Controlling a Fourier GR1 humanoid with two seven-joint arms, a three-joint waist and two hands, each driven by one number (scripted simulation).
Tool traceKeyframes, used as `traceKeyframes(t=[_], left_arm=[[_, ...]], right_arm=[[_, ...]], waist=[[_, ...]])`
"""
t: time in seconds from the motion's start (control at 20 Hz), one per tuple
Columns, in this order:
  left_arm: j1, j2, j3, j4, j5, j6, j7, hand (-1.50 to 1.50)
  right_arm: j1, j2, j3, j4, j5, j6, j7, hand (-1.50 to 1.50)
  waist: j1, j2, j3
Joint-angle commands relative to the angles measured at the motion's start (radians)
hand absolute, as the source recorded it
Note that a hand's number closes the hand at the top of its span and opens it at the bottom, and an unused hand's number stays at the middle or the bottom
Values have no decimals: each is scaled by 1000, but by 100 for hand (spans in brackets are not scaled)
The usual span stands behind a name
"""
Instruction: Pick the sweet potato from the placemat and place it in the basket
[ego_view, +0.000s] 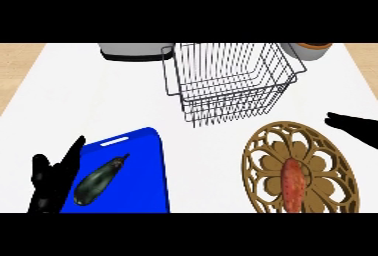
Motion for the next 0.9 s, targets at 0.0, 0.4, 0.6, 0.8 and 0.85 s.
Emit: traceKeyframes(t=[0.0, 0.4, 0.6, 0.8, 0.85], left_arm=[[62, -26, -23, 25, 11, -22, 21, 0], [40, -46, -8, 20, -13, -8, 62, 0], [-9, -45, 32, 118, -5, -48, 30, 0], [-21, -65, 10, 84, -44, -21, 69, 0], [81, -67, -2, 17, -47, -20, 28, 0]], right_arm=[[29, 82, 82, 45, 197, -8, -69, -150], [115, 164, 166, 91, 421, -44, -201, -150], [115, 180, 120, 155, 438, -57, -289, -150], [181, 227, 185, 110, 550, -110, -298, -150], [131, 245, 217, 148, 571, -103, -284, -150]], waist=[[9, 10, -12], [-3, 7, -12], [-8, 9, -13], [-13, 7, -13], [2, 7, -13]])
